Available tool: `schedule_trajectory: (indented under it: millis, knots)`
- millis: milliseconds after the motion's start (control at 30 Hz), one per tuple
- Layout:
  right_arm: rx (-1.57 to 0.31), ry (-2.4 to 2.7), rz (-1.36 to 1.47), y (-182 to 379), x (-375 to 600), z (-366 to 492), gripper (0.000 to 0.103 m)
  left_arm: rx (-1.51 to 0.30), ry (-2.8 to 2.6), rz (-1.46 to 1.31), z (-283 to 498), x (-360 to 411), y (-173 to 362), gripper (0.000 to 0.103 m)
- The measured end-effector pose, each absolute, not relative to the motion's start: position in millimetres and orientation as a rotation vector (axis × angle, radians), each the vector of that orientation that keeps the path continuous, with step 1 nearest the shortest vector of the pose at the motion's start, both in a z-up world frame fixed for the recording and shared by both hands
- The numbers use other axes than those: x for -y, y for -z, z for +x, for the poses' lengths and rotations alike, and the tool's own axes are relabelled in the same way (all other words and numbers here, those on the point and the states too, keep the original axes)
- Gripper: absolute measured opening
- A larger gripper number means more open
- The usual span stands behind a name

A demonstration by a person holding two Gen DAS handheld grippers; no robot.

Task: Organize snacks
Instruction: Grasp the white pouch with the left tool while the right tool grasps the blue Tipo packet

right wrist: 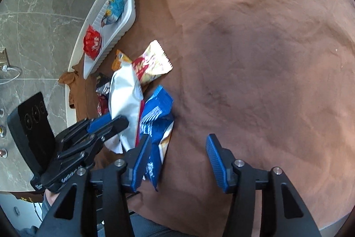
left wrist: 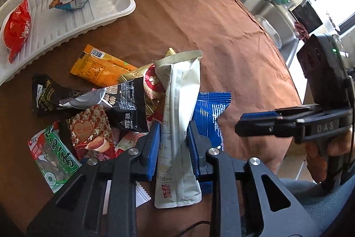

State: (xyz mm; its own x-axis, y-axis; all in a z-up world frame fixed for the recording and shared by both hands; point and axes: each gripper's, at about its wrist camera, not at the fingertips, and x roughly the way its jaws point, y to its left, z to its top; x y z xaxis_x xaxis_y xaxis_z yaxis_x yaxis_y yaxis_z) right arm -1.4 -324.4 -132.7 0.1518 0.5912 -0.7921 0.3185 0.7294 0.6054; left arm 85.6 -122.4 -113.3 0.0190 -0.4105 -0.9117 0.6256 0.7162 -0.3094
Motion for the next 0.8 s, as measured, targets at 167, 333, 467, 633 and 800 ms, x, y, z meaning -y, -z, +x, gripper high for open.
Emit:
schedule_trajectory:
  millis: [167,333,467,633,800]
  knots:
    - [-1.46,-0.257,0.792,131,309,0,0.05,-1.325,0.827,0.215,85,126,113,0.02]
    - [-1.471,-0.257,0.785,132,298,5,0.045,-1.333,0.84,0.191,86,120,114,0.019]
    - [-1.476,-0.249,0.77,133,291,9,0.041,-1.332,0.851,0.187,85,116,113,0.018]
    - [-1.488,-0.233,0.753,136,281,13,0.036,-1.33,0.859,0.167,85,109,113,0.018]
    - [-1.493,-0.209,0.724,139,272,17,0.034,-1.326,0.873,0.152,87,102,111,0.018]
